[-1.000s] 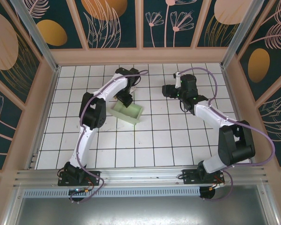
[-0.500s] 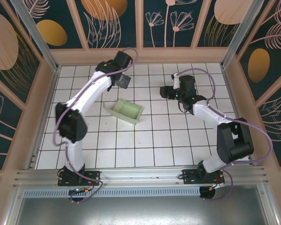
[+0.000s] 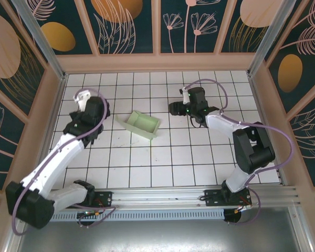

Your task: Fold the paper box

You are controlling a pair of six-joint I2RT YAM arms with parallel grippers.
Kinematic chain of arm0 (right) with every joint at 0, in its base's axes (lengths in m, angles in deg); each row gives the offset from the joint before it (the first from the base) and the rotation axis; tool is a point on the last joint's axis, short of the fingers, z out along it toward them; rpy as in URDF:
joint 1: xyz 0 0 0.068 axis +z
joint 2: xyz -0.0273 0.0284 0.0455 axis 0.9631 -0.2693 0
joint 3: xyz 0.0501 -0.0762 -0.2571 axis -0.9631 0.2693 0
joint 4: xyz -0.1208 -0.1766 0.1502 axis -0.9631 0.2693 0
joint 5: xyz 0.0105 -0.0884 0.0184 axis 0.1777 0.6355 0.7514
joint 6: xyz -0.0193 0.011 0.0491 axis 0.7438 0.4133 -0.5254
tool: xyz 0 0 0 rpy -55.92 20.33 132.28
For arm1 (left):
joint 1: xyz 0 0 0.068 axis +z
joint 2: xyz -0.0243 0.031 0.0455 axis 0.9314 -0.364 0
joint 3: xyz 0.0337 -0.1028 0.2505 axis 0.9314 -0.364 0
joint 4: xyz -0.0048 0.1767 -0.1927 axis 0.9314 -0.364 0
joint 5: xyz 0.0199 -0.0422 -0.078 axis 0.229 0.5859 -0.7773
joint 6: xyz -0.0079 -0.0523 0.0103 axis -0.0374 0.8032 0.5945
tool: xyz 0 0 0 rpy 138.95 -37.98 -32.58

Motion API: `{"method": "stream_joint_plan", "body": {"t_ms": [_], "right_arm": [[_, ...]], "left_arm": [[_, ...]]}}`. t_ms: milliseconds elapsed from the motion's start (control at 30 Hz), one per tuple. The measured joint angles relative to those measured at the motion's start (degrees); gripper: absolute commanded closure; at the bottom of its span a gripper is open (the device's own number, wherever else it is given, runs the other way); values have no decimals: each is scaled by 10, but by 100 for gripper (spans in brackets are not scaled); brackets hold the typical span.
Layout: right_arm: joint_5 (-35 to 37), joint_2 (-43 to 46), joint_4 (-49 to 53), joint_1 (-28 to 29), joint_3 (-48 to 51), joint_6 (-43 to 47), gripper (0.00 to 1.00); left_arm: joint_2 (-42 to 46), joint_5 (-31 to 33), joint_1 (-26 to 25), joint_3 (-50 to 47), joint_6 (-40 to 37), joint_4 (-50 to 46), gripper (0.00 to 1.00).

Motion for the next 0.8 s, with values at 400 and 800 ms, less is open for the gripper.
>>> {"method": "stream_joint_plan", "body": {"t_ms": [400,800], "right_arm": [[2,-11,0,12,-7,-12,25],[23,22,-7,1,36,-17,25]], "left_arm": [[8,-171,1,-257,247,105,5],[-251,-309,1,-103,219,241,8]]}}
